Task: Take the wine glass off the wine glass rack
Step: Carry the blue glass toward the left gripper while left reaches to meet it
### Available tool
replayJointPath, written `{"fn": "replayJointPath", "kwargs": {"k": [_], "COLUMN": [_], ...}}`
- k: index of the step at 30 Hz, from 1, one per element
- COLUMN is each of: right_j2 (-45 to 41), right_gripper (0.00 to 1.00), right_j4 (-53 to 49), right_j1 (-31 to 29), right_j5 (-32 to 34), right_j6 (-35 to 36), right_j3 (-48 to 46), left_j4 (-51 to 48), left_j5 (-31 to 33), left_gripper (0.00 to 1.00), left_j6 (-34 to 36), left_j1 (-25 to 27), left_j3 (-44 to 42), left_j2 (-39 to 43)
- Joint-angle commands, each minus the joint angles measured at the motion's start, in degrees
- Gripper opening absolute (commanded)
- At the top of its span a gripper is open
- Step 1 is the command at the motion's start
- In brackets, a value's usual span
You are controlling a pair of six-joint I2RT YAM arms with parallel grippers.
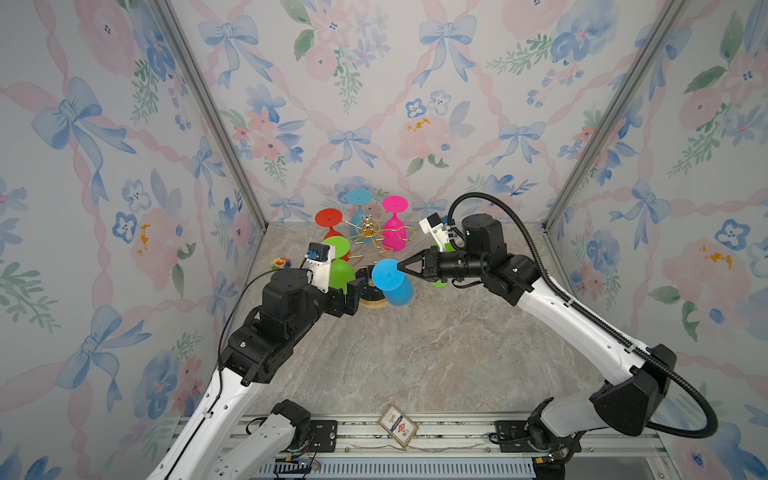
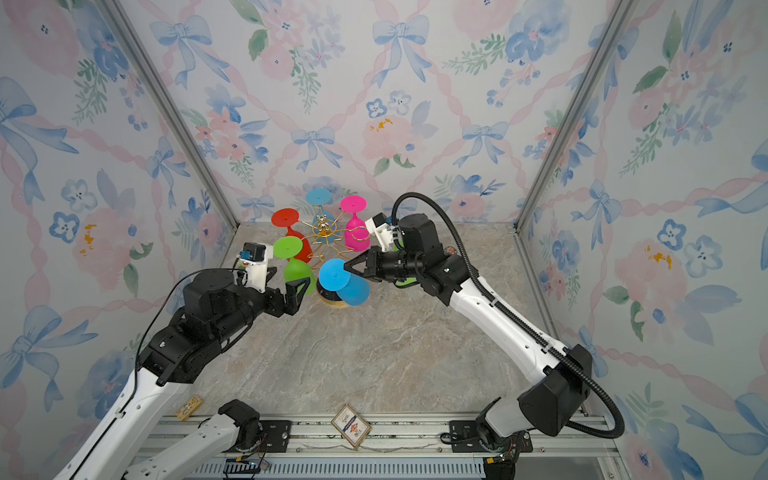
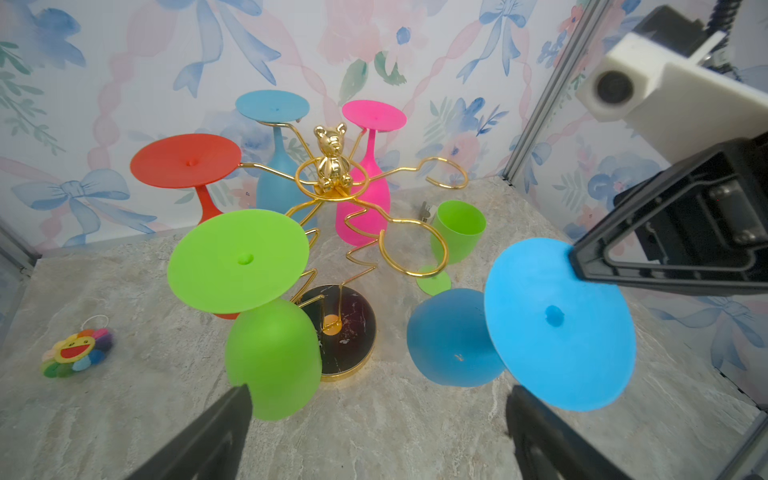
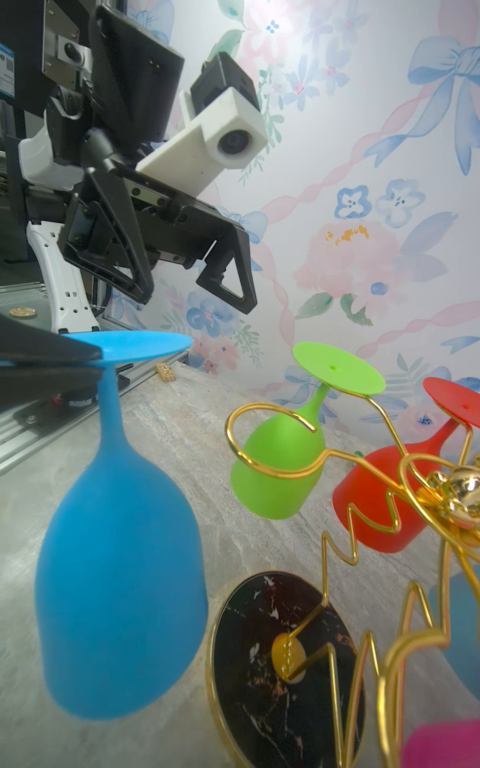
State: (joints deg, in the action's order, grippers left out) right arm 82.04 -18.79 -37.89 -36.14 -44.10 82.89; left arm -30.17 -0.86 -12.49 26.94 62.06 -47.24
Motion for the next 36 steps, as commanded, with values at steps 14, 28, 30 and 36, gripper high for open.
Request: {"fn": "replayJointPath", "kwargs": {"k": [14, 28, 30, 36], "right_j2": [-20.3, -31.1, -31.6, -32.5], "right_gripper": [0.00, 0.00, 0.00, 0.00], "right_j4": [-7.8, 0.6, 2.8, 7.7], "right_j1": [7.2, 7.2, 7.2, 6.5], "right_j5": [6.8, 6.5, 5.8, 4.2], "right_j6": [17.5, 20.3, 19.6, 18.8], "right_j3": [-14.2, -18.8, -19.3, -19.9], "left_j4": [2.7, 18.0, 21.1, 26.4], "left_j5": [-23.2, -25.4, -27.4, -30.5], "left_gripper": [0.90, 0.85, 0.83, 0.78], "left_j6": [-7.5, -15.8, -17.4, -20.7], "left_j1": [0.1, 12.1, 12.7, 13.4], "left_j3": [4.0, 1.3, 0.7, 0.0], "left_j2": [-3.6, -5.5, -6.2, -8.0]}}
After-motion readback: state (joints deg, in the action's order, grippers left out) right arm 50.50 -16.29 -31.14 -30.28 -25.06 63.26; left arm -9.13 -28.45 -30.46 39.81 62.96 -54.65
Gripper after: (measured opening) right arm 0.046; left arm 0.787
